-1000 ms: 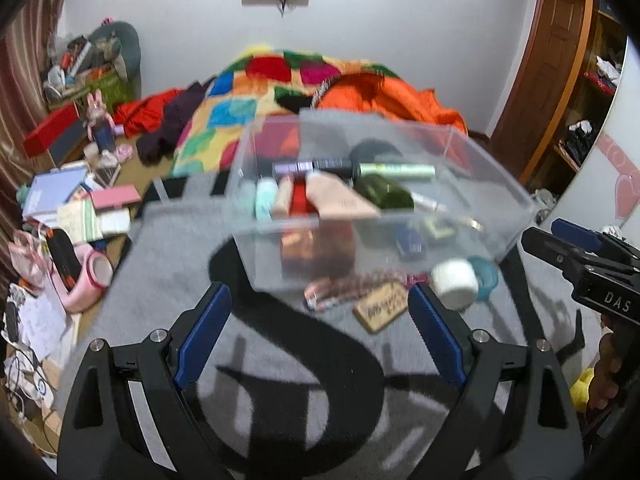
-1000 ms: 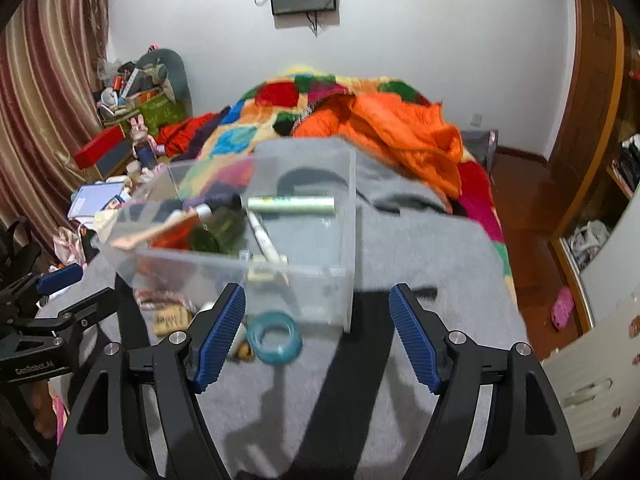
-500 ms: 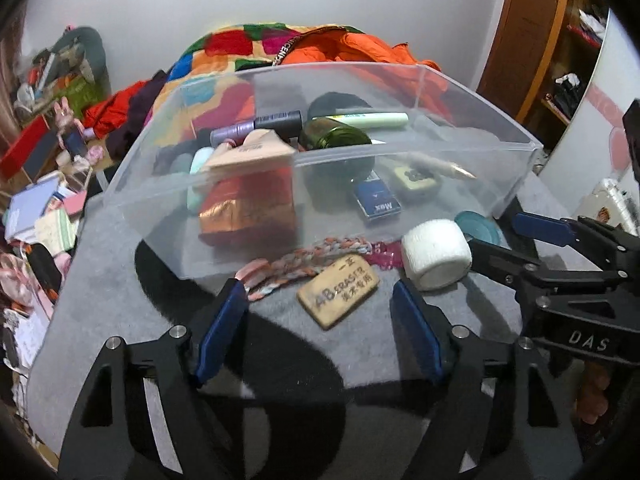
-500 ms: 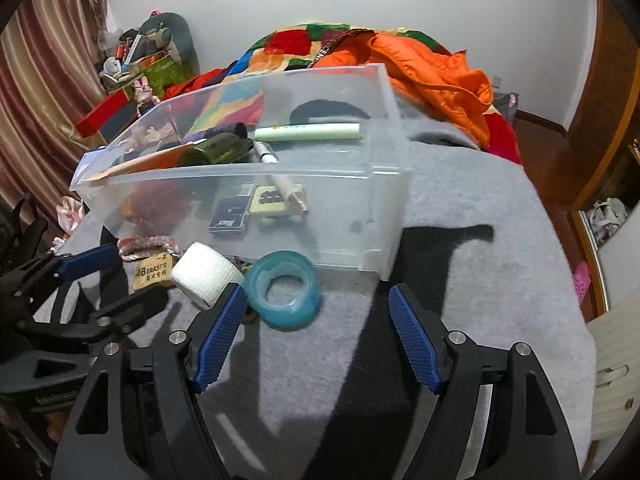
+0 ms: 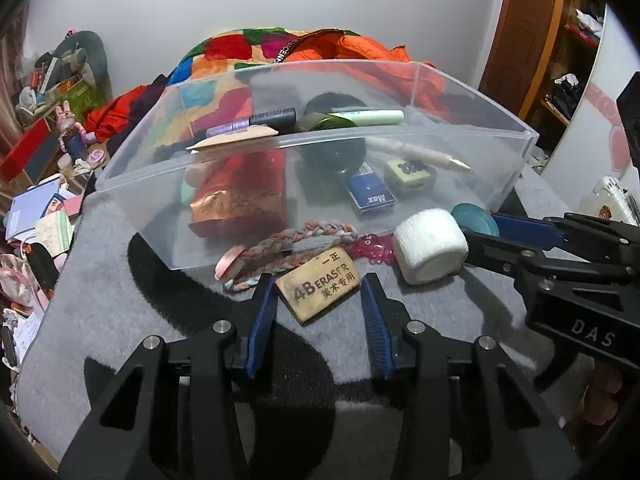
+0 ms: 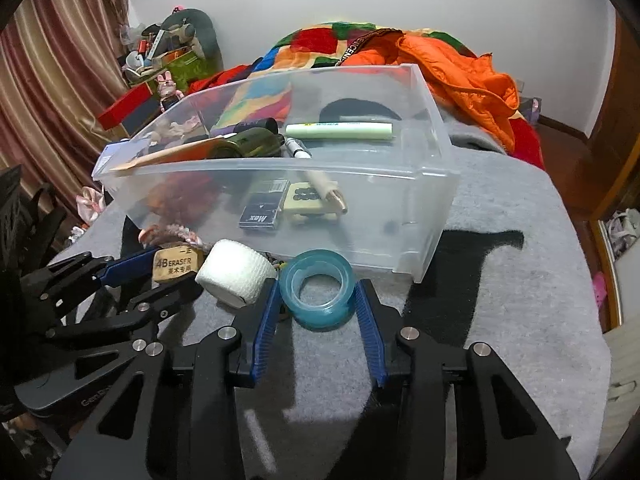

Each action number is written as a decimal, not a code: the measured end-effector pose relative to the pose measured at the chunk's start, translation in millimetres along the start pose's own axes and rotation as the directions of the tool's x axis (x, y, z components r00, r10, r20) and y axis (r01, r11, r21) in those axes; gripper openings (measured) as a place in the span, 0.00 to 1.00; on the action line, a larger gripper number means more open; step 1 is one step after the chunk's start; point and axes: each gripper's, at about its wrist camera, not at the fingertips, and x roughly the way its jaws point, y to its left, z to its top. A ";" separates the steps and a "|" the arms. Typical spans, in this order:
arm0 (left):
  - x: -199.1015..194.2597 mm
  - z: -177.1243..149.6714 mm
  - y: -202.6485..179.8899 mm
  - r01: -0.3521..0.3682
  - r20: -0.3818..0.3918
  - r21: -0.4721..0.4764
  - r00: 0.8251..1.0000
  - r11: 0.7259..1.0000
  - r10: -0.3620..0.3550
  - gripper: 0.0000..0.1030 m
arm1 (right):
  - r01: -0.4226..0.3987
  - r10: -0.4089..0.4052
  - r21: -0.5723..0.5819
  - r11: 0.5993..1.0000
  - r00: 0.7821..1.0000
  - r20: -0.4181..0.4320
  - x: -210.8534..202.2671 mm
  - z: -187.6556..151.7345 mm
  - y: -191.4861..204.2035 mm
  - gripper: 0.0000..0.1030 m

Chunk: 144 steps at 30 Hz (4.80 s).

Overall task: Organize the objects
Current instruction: 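Grasp the wooden eraser with the left gripper while the right grasps the teal tape roll, then drop the eraser into the box with the left gripper while the right drops the teal tape in, then grasp the braided hair tie with the left gripper while the right grasps the white tape roll, then drop the hair tie into the box with the left gripper while the right drops the white tape in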

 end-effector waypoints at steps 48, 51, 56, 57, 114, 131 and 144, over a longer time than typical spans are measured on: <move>-44.9 63.9 56.6 0.016 0.180 -0.141 0.984 0.990 0.010 0.42 | 0.033 -0.044 0.067 0.997 0.986 0.161 -26.1 58.3 -3.8 0.34; -36.2 65.7 57.8 0.014 0.165 -0.136 0.986 0.991 0.009 0.42 | 0.037 -0.046 0.060 0.998 0.987 0.156 -19.3 61.0 -1.5 0.32; -26.0 68.0 58.3 0.020 0.150 -0.136 0.989 0.990 0.001 0.42 | 0.027 -0.033 0.040 0.999 0.989 0.146 -11.7 64.9 4.0 0.31; -25.2 68.4 58.2 0.023 0.148 -0.136 0.989 0.990 -0.003 0.42 | 0.027 -0.032 0.035 0.999 0.989 0.144 -10.6 64.8 5.2 0.31; 1.5 9.1 55.8 -0.015 -0.020 -0.115 1.000 0.993 0.013 0.24 | -0.046 0.045 -0.034 0.998 0.998 -0.036 19.7 8.2 41.8 0.39; -38.8 -2.7 46.7 -0.006 0.057 -0.136 0.998 0.991 0.014 0.11 | -0.051 0.052 -0.017 0.999 0.997 0.065 -20.4 10.4 41.8 0.38; -86.3 18.3 33.5 0.043 0.176 -0.103 0.984 0.994 -0.024 0.11 | -0.015 0.014 0.011 1.000 0.988 0.155 -47.3 26.1 25.7 0.38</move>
